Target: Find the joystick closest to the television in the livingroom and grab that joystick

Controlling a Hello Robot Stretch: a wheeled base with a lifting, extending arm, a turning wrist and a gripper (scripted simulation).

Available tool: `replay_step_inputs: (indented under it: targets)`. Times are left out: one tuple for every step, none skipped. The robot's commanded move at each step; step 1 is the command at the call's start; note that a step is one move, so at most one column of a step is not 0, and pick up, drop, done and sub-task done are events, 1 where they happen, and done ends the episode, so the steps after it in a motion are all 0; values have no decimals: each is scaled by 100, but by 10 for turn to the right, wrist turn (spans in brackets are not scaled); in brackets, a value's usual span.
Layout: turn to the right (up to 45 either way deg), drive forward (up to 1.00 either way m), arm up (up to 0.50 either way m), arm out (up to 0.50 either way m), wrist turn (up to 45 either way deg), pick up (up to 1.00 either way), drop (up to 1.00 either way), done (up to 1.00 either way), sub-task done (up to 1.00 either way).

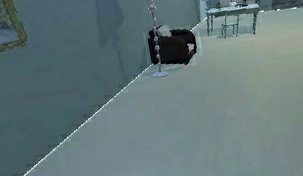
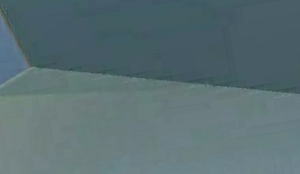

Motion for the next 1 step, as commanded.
replay_step_inputs:
  targets:
    - [330,0,0,0,0,0,0,0,0]
